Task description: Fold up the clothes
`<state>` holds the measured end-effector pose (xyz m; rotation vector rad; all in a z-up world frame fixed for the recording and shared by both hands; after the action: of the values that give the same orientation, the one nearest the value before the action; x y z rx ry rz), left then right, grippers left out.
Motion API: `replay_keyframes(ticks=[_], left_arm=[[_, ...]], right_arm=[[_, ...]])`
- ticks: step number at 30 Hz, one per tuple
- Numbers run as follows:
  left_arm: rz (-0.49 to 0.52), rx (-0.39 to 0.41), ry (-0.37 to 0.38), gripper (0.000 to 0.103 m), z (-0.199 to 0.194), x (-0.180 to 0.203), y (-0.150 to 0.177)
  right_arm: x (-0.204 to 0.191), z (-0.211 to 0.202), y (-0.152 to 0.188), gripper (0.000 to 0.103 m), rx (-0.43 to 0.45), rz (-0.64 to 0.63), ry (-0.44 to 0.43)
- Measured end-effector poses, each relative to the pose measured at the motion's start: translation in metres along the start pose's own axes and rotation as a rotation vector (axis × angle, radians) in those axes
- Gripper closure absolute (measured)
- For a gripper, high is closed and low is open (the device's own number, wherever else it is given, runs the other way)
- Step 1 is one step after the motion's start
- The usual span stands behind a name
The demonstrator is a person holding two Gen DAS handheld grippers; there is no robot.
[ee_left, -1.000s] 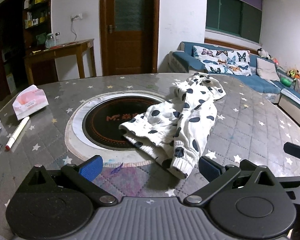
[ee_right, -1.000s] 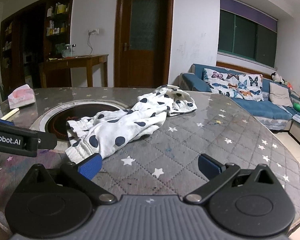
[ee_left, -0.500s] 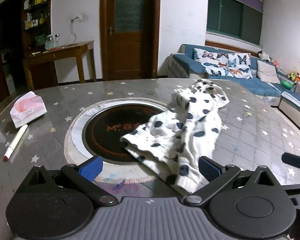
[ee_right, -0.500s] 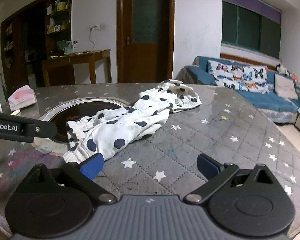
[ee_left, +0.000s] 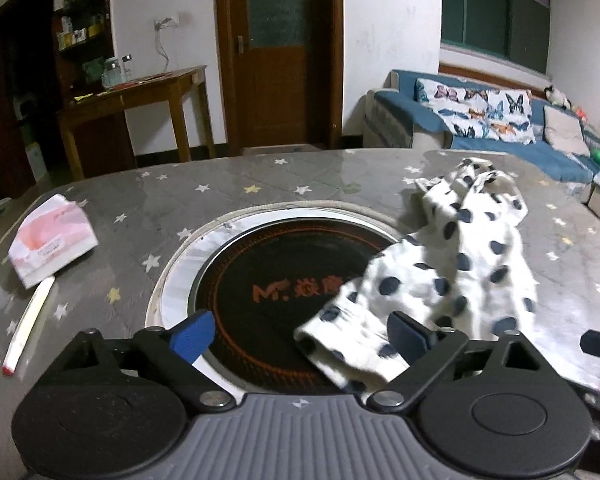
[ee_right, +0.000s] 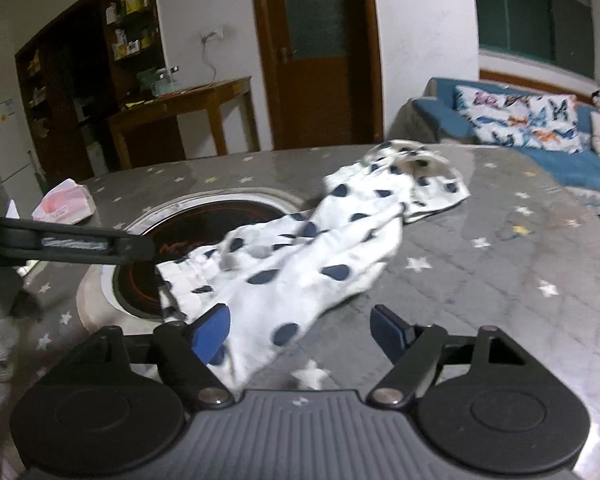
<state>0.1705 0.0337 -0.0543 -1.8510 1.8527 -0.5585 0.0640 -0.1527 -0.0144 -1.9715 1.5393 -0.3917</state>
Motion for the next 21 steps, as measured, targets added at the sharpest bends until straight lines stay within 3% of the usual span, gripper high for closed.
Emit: replay_keyframes(ticks=[7, 11, 14, 16, 21], left_arm=[[0.069, -0.079, 0.015, 0.023, 0.047, 0.001, -0.014], [0.099, -0.107, 0.055, 0.031, 0.061, 0.005, -0.015], [0.115, -0.127, 0.089, 0.044, 0.070, 0.009, -0.018], [0.126, -0.142, 0.117, 0.055, 0.074, 0.011, -0.018], [0.161, -0.144, 0.143, 0.062, 0.076, 0.016, -0.022]], right_arm=[[-0.028, 0.020, 0.005, 0.037, -0.080, -0.036, -0.046], [-0.033, 0.024, 0.011, 0.053, -0.099, -0.079, 0.026], [-0.024, 0.023, 0.012, 0.062, -0.112, -0.055, 0.057], [-0.016, 0.020, 0.012, 0.062, -0.118, -0.029, 0.083], [-0.028, 0.006, 0.008, 0.061, -0.075, -0.035, 0.120]])
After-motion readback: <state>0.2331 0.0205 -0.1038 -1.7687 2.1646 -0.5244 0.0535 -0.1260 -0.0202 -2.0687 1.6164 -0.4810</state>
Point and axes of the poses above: each gripper's, at about its wrist camera, not at the fingertips, and z roughly the way its jaws point, x to its right, y to its underside, the point moved 6 cm from there along z, roughly the way its jaws point, and after that the axes turned 15 degrees about -x, right-handed, at the moved point
